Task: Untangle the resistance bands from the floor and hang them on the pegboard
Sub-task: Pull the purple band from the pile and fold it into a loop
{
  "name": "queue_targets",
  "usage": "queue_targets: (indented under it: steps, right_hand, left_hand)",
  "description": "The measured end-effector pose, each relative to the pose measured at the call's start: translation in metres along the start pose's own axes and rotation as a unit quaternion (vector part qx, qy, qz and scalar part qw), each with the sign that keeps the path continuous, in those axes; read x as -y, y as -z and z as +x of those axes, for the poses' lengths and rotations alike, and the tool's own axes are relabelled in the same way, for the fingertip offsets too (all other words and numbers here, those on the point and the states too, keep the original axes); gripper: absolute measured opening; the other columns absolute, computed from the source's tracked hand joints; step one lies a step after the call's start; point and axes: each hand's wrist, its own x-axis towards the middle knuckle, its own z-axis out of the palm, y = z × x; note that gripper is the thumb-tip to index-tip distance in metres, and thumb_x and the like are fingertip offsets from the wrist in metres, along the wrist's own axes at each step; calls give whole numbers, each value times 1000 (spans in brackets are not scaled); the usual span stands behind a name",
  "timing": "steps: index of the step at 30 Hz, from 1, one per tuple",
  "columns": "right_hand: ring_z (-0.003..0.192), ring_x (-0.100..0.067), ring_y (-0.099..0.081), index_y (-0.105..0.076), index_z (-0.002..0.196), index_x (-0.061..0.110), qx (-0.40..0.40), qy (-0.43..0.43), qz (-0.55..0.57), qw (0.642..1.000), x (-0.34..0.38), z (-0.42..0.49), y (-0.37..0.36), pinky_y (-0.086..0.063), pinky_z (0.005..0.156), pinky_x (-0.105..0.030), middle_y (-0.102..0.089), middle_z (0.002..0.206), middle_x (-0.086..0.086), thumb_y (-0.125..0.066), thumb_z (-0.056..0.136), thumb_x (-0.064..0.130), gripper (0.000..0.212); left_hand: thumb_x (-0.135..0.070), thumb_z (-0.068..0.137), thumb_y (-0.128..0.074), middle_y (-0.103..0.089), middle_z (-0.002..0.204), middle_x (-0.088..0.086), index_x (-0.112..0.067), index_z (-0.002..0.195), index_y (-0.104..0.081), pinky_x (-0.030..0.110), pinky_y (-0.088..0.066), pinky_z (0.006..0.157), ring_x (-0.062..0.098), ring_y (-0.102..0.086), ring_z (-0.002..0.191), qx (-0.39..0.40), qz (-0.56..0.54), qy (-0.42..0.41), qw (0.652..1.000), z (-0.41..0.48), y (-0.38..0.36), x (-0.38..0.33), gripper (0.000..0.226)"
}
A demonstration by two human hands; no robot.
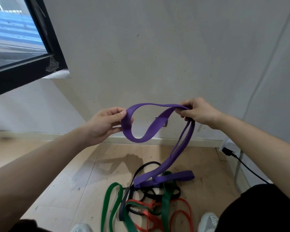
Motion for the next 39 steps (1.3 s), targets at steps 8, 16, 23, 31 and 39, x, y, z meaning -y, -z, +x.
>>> queue_targets:
  steps: [8, 16, 23, 31, 39]
  right_hand:
    - [67, -10, -60, -72, 101, 15, 27, 21, -26, 999, 2, -1, -1, -51, 66, -23, -65, 74, 4, -73, 91, 23, 12]
    - [74, -8, -64, -73, 103, 14, 89, 35, 24, 995, 9, -6, -3, -52, 71, -21, -74, 87, -4, -80, 84, 20, 21]
    - [92, -20, -72, -72, 109, 11, 100, 56, 65, 991, 18, -7, -13, -57, 83, -27, -77, 99, -8, -80, 83, 19, 29]
    - [88, -12, -70, -71, 112, 16, 137, 119, 42, 983, 40, -12, -30, -55, 79, -22, -75, 96, 0, -79, 85, 21, 29]
    - [80, -16, -70, -67, 104, 10, 128, 109, 8, 986, 42, -10, -39, -56, 76, -27, -75, 93, -8, -84, 79, 12, 30]
  left_hand:
    - [-8, 88, -71, -63, 86, 2, -11, 123, -64, 39, -54, 94, 21, -58, 85, -67, 28, -13, 997, 0, -2, -2, 35]
    - [-11, 97, -64, -68, 122, 2, -20, 121, -70, 20, -45, 87, 6, -62, 101, -173, 158, -13, 972, 6, 0, 4, 26]
    - [-15, 92, -70, -73, 113, -7, -24, 110, -74, 27, -48, 99, 5, -65, 110, -143, 204, -19, 968, 3, -14, 4, 20]
    - [-32, 81, -84, -63, 130, -11, -25, 144, -51, 21, -46, 102, 2, -58, 121, 7, 342, -127, 931, 3, -60, 2, 72]
    - [-20, 83, -83, -78, 91, -4, -20, 108, -75, 20, -55, 76, 8, -72, 82, -5, 293, -159, 943, 8, -53, -8, 27]
